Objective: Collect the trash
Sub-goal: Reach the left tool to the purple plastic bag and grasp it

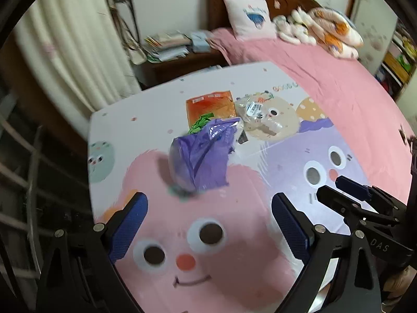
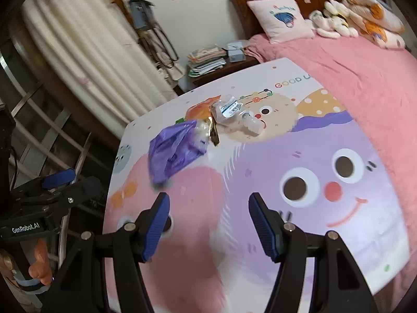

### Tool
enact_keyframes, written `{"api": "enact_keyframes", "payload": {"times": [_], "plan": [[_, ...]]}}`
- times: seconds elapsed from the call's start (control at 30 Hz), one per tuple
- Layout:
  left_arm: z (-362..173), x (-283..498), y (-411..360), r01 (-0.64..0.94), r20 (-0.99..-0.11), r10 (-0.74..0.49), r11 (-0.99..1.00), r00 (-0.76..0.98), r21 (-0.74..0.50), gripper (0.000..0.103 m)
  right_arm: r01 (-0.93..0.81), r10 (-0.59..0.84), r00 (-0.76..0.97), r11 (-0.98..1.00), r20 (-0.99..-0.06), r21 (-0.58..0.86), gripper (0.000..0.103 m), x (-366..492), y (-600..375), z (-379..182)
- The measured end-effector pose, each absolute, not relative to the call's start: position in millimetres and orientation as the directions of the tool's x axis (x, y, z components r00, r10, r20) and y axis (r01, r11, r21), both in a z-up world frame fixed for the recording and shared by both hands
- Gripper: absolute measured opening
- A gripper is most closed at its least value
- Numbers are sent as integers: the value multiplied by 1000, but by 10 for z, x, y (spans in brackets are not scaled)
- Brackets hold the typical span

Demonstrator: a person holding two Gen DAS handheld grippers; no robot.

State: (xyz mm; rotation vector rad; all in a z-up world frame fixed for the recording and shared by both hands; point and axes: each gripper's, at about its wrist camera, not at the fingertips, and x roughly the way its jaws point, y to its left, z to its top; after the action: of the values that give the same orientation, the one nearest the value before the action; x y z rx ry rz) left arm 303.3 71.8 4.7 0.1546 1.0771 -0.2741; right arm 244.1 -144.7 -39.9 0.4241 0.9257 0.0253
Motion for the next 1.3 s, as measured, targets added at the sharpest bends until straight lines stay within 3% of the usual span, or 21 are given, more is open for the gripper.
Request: {"api": "enact_keyframes", "payload": {"times": [0.33,0.8,0.87,0.9,1.1,1.2,1.3], "plan": [[-619,4074,682,434,-934,-163,901,318,-9,95,264,157,583,891,-797,369,63,3131,-1332,-784],[-1358,4348,426,481,-979,-119,876,168,-24,95,321,162,544,866,-823,382,63,3305,-1349,-1142],[-1394,4325,439,475,-979,-128,879,157,-38,90,321,165,541,866,-824,384,62,3295,-1340,-1164],[-1396,4314,444,474,-979,-131,879,154,-44,78,318,169,540,866,-825,386,61,3292,-1335,-1173],[-1412,4159,598,445,-980,-168,889,103,-106,38,306,190,543,863,-818,403,59,3288,-1291,-1175],[-1392,4039,738,412,-975,-207,898,85,-155,23,295,201,546,862,-813,411,59,3309,-1266,-1163],[-1358,3892,844,398,-970,-222,902,95,-168,17,283,208,549,865,-810,414,59,3333,-1222,-1142]]}}
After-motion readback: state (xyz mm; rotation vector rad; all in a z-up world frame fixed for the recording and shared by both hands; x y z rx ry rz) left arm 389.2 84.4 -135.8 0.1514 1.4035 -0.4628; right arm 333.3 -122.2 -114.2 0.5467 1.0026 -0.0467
